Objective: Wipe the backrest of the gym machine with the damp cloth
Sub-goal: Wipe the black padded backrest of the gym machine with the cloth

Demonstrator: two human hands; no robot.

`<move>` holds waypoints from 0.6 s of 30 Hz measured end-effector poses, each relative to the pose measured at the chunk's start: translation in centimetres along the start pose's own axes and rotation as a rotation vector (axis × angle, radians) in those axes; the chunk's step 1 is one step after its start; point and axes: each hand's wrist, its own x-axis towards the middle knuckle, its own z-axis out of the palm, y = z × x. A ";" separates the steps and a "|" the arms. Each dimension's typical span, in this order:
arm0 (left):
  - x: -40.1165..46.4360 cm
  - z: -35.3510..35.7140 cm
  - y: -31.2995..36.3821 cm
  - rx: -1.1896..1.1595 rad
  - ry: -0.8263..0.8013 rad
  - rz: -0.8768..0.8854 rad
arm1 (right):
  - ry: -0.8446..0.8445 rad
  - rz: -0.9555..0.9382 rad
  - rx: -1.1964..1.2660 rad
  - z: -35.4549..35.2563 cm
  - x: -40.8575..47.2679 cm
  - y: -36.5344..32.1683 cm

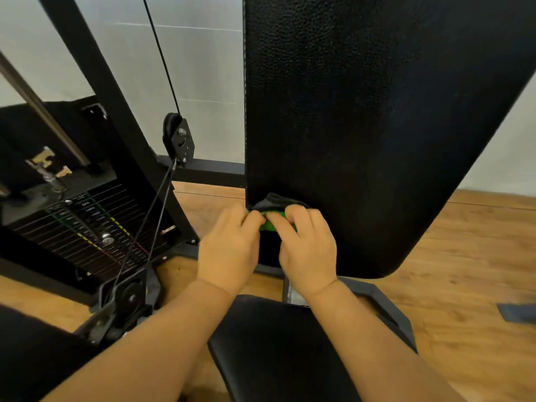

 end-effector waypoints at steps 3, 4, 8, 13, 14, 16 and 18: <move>1.1 -1.0 -0.4 -0.043 0.102 -0.103 | 0.056 0.012 -0.011 -0.1 2.4 -1.1; 1.3 -1.2 -0.5 -0.055 0.113 -0.131 | 0.058 0.025 -0.017 -0.2 2.9 -1.5; 1.3 -0.9 -0.3 -0.018 0.117 -0.138 | 0.001 0.059 -0.058 0.3 2.4 -2.5; -0.3 0.4 -1.6 0.018 0.020 -0.071 | -0.054 0.052 -0.072 1.8 0.0 -2.8; -0.9 0.8 -1.9 0.022 -0.020 -0.068 | -0.073 0.039 -0.075 2.1 -0.7 -2.9; -2.1 1.8 -2.3 0.027 -0.113 -0.084 | -0.136 0.019 -0.074 2.7 -2.3 -3.3; -3.2 2.8 -2.3 0.024 -0.202 -0.125 | -0.204 0.016 -0.077 3.3 -4.0 -3.2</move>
